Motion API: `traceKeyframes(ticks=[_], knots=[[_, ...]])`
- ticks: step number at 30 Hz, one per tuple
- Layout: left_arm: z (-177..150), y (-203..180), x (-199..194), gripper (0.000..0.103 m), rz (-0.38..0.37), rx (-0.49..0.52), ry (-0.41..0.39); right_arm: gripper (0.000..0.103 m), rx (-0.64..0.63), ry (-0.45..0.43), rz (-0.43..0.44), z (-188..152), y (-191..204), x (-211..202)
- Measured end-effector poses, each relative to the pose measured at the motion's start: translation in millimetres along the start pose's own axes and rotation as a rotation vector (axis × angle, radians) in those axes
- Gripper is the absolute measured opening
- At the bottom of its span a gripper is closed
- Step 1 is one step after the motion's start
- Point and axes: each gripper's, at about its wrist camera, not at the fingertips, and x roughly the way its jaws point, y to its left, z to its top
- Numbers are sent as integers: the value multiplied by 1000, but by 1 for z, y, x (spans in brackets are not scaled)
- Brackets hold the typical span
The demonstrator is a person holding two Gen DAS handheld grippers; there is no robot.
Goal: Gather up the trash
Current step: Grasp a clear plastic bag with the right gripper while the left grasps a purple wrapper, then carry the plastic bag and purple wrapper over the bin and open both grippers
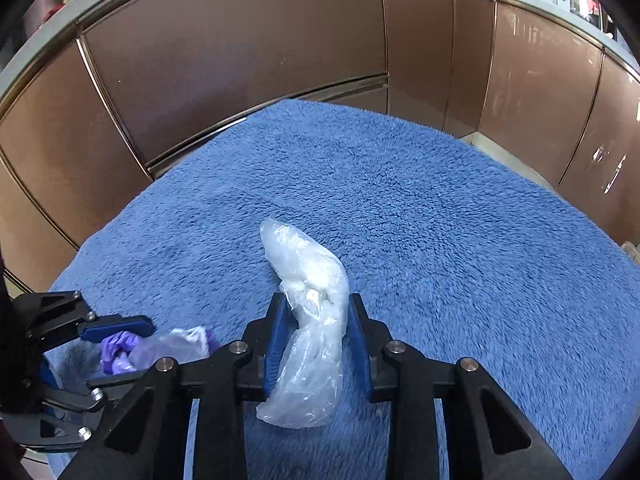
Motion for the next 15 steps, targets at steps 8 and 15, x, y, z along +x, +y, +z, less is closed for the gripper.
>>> traceKeyframes(ticks=[8, 15], knots=[[-2, -13, -16, 27, 45, -10, -26, 28, 36, -72, -19, -30, 2, -66], [2, -39, -70, 28, 65, -19, -117, 28, 69, -145, -66, -60, 2, -136]])
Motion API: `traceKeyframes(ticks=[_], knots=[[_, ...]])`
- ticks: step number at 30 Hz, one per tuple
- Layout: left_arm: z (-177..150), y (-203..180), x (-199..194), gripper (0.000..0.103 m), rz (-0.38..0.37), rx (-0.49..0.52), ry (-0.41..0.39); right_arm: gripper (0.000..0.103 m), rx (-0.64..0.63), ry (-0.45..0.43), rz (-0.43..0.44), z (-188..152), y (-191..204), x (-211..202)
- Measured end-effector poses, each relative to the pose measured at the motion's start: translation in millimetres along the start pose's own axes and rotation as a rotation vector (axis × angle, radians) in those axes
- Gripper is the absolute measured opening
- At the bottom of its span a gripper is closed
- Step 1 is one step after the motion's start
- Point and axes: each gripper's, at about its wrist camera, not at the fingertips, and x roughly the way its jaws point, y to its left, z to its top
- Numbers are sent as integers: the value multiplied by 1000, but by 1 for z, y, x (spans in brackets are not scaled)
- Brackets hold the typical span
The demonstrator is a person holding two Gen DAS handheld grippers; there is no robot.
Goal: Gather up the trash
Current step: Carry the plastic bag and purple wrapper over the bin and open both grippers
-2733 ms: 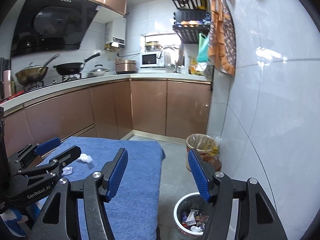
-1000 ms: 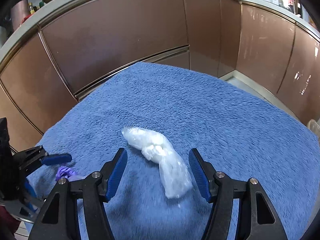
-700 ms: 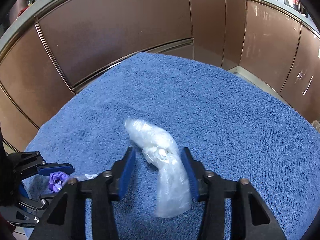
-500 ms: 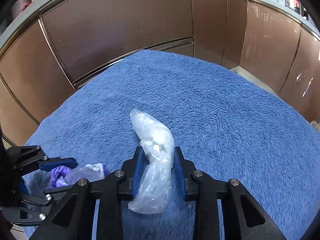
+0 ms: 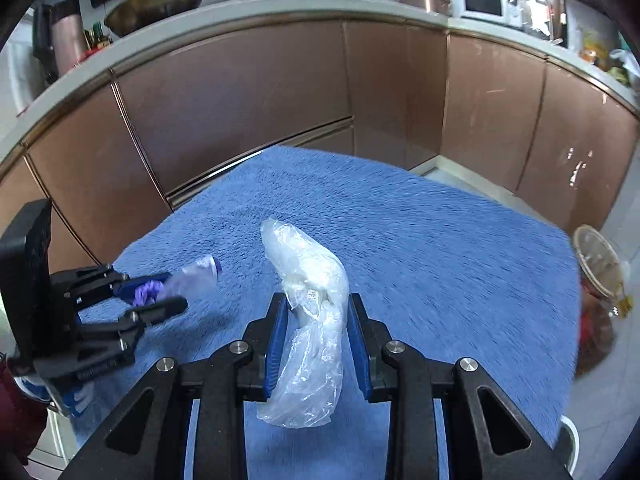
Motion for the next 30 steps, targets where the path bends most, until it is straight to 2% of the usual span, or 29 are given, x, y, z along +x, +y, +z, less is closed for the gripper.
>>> traceKeyframes(ticks=[7, 17, 24, 30], knots=[[15, -26, -57, 28, 13, 11, -91, 28, 42, -82, -6, -32, 2, -68], [26, -88, -97, 28, 26, 76, -152, 28, 112, -233, -81, -57, -18, -158], [35, -129, -97, 28, 14, 127, -157, 28, 194, -289, -152, -77, -39, -189], [45, -167, -81, 28, -30, 186, -137, 28, 266, -298, -215, -98, -68, -200]])
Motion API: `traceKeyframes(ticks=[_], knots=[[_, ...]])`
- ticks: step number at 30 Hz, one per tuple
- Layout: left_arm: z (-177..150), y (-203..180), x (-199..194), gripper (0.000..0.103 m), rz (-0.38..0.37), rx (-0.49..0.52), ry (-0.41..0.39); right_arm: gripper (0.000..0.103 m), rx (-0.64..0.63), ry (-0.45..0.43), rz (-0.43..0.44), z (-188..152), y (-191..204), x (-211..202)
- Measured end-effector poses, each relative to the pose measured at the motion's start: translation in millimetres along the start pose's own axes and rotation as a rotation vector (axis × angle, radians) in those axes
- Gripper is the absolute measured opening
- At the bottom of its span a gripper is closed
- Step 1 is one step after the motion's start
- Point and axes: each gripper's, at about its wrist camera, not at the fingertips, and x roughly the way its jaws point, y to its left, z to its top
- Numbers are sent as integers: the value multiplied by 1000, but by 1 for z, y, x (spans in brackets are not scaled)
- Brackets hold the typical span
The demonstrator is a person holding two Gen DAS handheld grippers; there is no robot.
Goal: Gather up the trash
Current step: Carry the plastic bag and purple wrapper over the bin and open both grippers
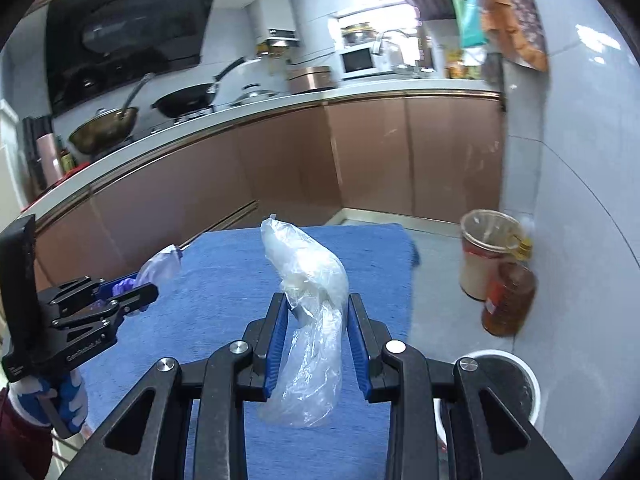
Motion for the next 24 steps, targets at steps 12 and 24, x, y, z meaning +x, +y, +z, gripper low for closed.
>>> traceKeyframes(ticks=[12, 24], knots=[[37, -94, 81, 29, -195, 86, 99, 28, 152, 40, -180, -26, -96, -3], [41, -226, 212, 30, -425, 151, 323, 28, 336, 203, -349, -90, -193, 41]])
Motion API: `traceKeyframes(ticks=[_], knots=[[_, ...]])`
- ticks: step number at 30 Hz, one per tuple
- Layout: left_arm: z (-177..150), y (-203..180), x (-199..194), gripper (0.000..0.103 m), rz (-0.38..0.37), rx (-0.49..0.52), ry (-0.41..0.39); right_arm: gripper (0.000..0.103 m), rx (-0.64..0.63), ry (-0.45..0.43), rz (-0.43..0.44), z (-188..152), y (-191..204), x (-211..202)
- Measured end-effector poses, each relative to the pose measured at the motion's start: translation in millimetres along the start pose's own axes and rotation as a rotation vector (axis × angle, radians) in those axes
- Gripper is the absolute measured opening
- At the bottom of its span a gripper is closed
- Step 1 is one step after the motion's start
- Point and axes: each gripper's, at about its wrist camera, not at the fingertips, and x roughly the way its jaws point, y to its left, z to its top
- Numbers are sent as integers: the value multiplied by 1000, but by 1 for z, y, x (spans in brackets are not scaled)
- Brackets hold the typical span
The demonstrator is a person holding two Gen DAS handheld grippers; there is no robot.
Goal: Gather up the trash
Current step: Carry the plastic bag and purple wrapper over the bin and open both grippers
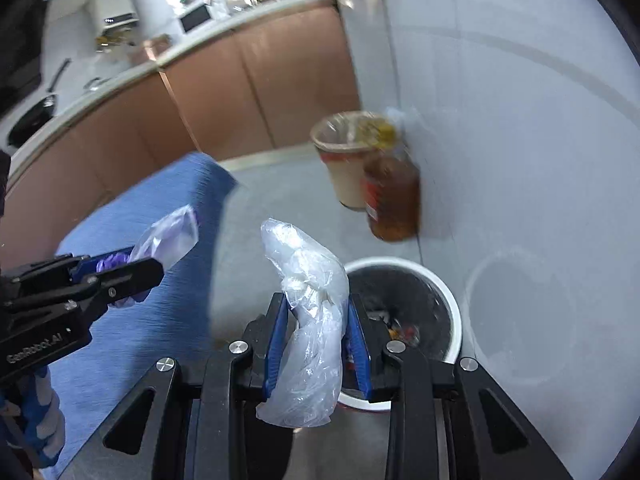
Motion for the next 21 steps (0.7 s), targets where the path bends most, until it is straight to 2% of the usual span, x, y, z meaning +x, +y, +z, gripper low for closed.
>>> traceKeyframes(ticks=[5, 9, 12, 17, 21], knots=[[17, -7, 48, 31, -41, -16, 46, 30, 44, 60, -55, -7, -27, 36], [29, -7, 78, 49, -67, -64, 74, 30, 63, 97, -91, -11, -44, 61], [32, -9, 93, 57, -87, -88, 86, 34, 57, 119, -114, -10, -49, 77], [30, -11, 88, 59, -105, -101, 74, 47, 68, 130, -132, -17, -52, 83], [25, -9, 66, 59, -75, -113, 27, 47, 80, 120, -129, -18, -49, 74]])
